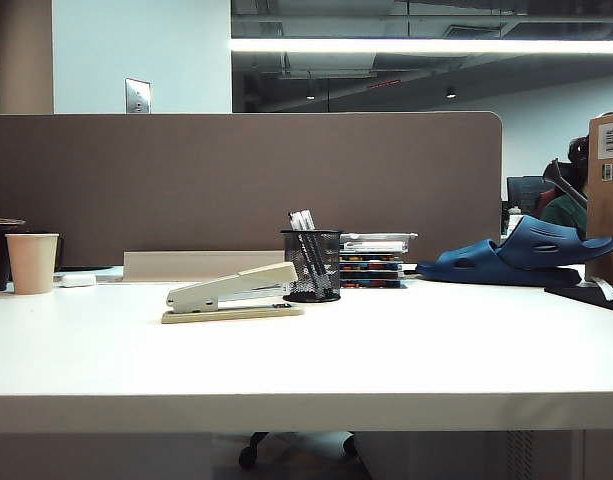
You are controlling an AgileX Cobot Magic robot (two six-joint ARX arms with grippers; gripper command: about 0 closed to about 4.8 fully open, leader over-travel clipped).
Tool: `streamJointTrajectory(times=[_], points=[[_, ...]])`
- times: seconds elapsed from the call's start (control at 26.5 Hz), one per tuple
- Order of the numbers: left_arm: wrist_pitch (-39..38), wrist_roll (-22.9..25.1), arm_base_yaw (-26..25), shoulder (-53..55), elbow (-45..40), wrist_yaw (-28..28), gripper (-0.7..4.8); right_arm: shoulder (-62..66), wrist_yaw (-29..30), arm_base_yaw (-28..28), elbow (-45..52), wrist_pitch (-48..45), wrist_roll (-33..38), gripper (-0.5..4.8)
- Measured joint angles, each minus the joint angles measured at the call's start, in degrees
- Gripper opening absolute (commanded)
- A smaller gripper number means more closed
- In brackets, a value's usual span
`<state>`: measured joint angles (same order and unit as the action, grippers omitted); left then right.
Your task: Press the stapler down.
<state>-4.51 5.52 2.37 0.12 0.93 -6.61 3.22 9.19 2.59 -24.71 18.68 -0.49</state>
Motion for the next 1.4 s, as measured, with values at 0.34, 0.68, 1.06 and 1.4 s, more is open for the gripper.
streamJointTrajectory(times=[0.34,0.68,1.06,1.4], points=[[0.0,0.0,0.0,0.0,0.0,-0.5,-0.06,-2.6,-0.1,0.0,10.6,-9.5,0.0,-0.09],[0.0,0.0,0.0,0.0,0.0,-1.9,-0.06,-2.9,-0.5,0.0,19.4,-21.5,0.0,-0.09],[8.9,0.0,0.0,0.0,-0.5,-1.9,-0.06,-2.9,-0.5,0.0,24.4,-28.2,-0.1,-0.09],[10.3,0.0,0.0,0.0,-0.6,-2.1,-0.05,-2.9,-0.4,0.0,24.4,-28.5,-0.2,-0.09]])
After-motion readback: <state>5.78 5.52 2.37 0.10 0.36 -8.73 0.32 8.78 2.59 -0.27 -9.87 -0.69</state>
